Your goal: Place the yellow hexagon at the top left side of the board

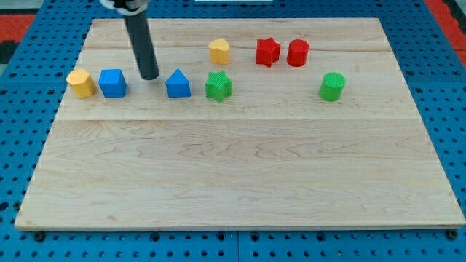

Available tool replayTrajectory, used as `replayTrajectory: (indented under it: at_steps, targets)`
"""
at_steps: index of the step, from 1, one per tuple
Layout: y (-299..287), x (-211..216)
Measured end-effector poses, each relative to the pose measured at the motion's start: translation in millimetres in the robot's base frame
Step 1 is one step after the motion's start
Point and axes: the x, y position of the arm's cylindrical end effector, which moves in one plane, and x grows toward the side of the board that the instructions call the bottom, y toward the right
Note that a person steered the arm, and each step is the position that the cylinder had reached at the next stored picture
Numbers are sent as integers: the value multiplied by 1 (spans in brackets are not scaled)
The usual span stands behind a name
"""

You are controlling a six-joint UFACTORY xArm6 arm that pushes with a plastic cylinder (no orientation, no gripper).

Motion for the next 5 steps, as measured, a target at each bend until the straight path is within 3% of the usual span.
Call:
replayTrajectory:
  at_steps: [1,2,3,5]
  targets:
    - [-3,48]
    - [-38,67]
    - [-87,63]
    - [-106,16]
